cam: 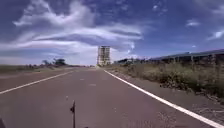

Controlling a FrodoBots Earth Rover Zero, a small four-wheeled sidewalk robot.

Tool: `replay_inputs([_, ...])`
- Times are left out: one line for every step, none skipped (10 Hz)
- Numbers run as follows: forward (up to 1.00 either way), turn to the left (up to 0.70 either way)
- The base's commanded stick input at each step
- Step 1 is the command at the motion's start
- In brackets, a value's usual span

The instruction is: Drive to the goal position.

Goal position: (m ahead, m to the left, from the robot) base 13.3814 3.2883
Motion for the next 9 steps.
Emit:
replay_inputs([1.00,0.00])
replay_inputs([1.00,-0.10])
replay_inputs([1.00,-0.21])
replay_inputs([1.00,-0.27])
replay_inputs([1.00,-0.31])
replay_inputs([1.00,-0.36])
replay_inputs([1.00,-0.38])
replay_inputs([1.00,-0.18])
replay_inputs([1.00,0.00])
